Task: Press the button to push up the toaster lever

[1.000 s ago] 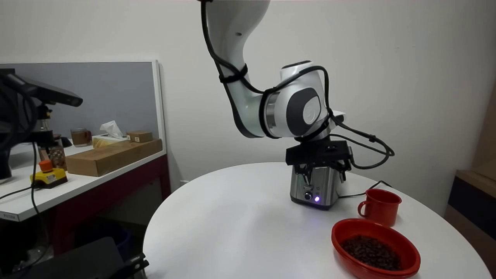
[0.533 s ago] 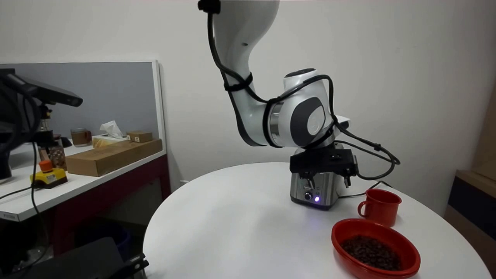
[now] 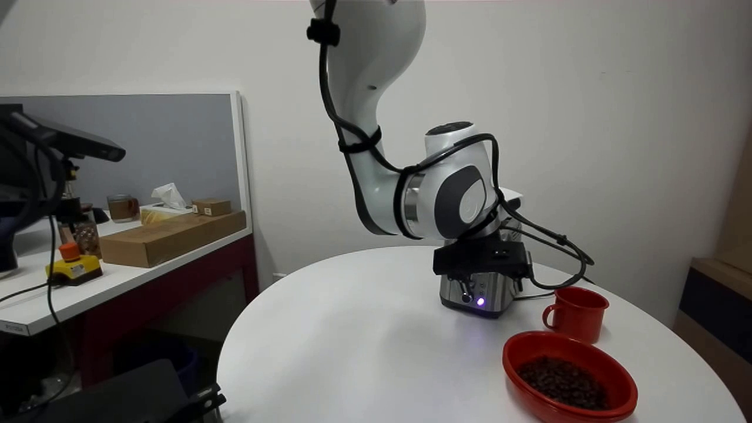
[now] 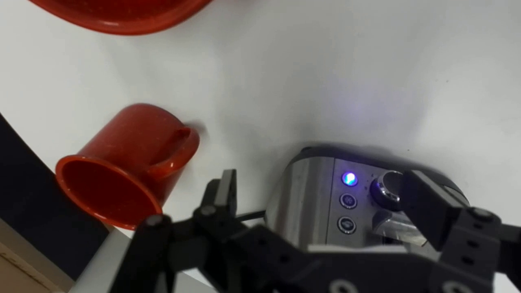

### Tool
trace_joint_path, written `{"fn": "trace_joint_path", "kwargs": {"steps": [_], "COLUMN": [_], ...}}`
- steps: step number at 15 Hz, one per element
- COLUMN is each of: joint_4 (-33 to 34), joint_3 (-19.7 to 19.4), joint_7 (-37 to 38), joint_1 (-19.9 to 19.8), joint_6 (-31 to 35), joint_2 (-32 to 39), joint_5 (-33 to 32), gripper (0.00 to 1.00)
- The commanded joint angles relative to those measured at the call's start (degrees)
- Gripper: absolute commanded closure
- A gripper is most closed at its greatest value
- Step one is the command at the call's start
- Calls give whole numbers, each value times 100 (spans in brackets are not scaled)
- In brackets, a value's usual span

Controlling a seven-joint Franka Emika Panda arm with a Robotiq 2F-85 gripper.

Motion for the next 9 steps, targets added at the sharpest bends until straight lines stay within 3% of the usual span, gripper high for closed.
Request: {"fn": "trace_joint_path", "kwargs": {"steps": [1,9], "joint_4": [163,350], "joint_3": [23,-50], "joint_7": [96,129], "joint_1": [-74,-44], "joint_6": [275,452], "joint_2": [223,524], "joint_5": [18,0], "gripper": [0,0]}}
